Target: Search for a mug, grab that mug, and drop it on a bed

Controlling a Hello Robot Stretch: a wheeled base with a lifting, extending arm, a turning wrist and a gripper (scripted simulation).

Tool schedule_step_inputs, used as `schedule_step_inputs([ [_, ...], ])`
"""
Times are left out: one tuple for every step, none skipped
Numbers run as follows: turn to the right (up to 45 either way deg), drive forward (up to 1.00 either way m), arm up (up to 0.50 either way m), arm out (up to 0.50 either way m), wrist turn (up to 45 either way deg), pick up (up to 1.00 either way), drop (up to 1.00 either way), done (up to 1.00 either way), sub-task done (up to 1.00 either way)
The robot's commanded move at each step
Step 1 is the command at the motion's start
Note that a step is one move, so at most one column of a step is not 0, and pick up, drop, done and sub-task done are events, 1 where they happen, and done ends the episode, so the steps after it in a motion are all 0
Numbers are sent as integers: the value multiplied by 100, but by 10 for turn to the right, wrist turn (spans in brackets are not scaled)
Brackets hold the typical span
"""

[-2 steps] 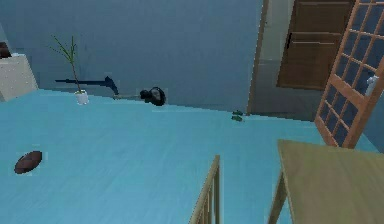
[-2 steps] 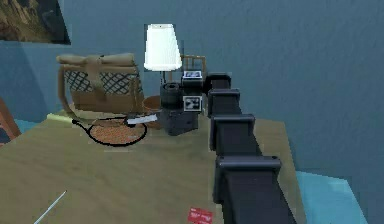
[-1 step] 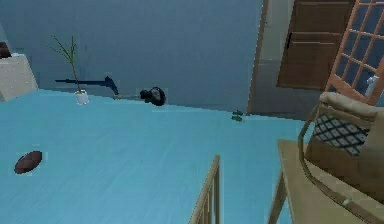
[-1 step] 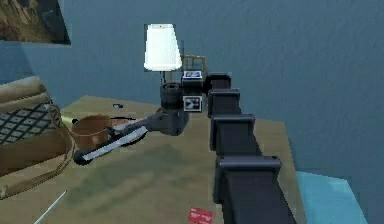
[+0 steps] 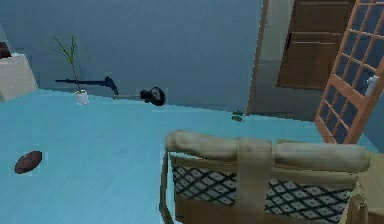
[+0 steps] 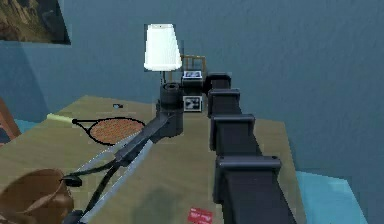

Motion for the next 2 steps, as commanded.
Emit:
schedule_step_inputs([
  [0,0,0,0,-90,0,0,0,0],
  [0,0,0,-22,0,0,0,0,0],
])
